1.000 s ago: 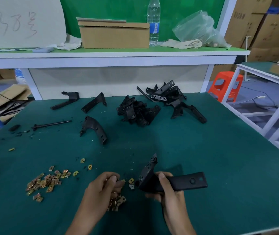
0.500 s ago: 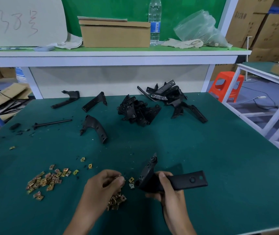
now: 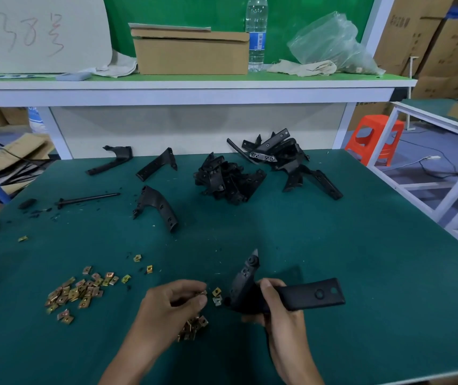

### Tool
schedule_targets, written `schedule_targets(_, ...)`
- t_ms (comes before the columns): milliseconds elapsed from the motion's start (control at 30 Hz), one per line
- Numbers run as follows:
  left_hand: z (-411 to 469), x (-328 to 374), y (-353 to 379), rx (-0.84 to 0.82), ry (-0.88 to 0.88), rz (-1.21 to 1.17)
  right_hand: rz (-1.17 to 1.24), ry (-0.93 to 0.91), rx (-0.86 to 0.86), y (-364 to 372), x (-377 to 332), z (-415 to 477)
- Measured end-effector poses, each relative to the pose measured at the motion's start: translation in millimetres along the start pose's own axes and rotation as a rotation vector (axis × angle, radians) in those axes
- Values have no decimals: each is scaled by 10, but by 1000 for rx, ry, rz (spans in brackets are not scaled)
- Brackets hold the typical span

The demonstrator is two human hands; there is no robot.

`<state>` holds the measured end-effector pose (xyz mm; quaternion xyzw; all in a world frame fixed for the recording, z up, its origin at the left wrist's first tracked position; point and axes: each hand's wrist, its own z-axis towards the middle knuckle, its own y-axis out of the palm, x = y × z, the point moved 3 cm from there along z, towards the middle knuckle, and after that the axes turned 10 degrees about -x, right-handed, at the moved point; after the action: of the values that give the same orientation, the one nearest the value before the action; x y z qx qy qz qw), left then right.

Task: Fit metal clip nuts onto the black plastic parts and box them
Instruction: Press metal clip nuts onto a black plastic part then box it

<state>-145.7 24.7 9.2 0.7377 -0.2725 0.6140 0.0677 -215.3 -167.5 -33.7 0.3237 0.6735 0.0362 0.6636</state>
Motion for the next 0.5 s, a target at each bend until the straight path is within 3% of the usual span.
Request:
schedule_targets(133,2,97,53,11,40,-26,-101,20,-32,43,-90,-7)
schedule_targets(267,-27,227,117,7,132,-117,-255,15,-219,213,-148,-60)
schedule_targets(500,-29,179,29,95,79,-287,-469,-38,-320,239,-466,-121)
